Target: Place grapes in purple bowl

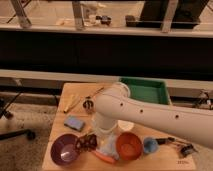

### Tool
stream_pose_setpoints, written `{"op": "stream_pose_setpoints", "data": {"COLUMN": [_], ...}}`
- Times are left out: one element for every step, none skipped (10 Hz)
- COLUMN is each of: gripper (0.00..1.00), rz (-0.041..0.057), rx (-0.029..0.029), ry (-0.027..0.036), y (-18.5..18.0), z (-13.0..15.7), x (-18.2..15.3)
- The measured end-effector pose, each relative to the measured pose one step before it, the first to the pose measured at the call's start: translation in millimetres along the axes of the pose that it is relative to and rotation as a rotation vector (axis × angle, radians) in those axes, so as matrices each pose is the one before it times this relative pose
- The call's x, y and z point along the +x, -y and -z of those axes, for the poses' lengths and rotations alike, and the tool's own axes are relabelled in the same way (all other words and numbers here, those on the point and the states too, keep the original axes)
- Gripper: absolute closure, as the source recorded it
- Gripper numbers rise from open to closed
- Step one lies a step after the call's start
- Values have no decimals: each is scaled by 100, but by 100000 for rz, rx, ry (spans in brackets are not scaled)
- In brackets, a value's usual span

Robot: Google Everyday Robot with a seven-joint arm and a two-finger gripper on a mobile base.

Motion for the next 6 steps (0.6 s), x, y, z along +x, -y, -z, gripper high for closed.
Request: {"op": "stream_pose_setpoints", "data": {"gripper": [100, 100, 100, 100, 100, 100], "rz": [178, 476, 264, 216, -102, 11], "rx": [-42, -105, -117, -173, -280, -251], "ry": [-97, -83, -129, -201, -207, -81], "y": [125, 228, 156, 175, 171, 163], "z": [-135, -235, -194, -246, -375, -327], "x": [-138, -239, -132, -79, 34, -36]}}
